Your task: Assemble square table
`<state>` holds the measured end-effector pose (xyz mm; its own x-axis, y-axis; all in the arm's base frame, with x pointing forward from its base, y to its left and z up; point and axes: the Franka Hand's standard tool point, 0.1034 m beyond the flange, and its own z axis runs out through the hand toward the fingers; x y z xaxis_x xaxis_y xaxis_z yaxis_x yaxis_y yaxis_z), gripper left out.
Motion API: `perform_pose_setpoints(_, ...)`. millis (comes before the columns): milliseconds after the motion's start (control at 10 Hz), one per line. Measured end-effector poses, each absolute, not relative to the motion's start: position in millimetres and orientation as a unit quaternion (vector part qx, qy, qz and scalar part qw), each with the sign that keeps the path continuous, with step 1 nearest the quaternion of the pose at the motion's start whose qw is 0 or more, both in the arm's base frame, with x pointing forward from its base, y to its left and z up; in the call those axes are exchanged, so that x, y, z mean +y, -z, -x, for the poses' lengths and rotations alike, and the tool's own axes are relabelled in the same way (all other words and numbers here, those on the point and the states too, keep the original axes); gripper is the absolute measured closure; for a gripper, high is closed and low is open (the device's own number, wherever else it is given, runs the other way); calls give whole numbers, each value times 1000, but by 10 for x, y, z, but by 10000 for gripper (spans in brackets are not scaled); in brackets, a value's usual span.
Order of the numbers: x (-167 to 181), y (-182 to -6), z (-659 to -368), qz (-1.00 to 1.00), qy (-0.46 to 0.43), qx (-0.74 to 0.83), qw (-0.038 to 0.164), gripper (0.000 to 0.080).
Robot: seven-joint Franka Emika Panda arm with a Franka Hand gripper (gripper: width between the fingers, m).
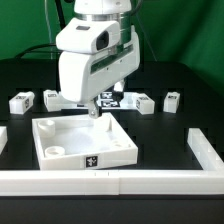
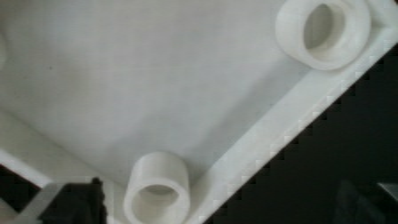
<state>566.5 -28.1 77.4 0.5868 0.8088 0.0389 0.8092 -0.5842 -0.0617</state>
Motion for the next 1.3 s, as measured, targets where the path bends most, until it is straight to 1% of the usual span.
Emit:
perform_pose_setpoints(100, -281, -771, -5663, 890, 3, -454, 36, 150)
perform_pose_setpoints(200, -285, -769, -5678, 884, 8, -466, 31, 150)
perform_pose_setpoints(300, -298, -744, -5685, 859, 31, -512, 0, 150)
perform_pose_setpoints(400, -313, -737, -5568, 847, 33, -530, -11, 150)
perform_pose_setpoints(500, -348, -725, -5470, 818, 40, -573, -29, 150)
perform_pose_setpoints(600, -391, -674, -5383, 788, 53, -612, -47, 150)
perform_pose_setpoints(700, -427, -616, -5310, 790, 54, -609, -46, 150)
perform_pose_setpoints(1000, -432, -617, -5317, 793, 51, -606, -44, 150)
perform_pose_setpoints(1100, -425, -616, -5310, 784, 49, -617, -47, 150)
perform_pose_setpoints(1300, -368, -592, -5250, 737, 30, -673, -62, 150)
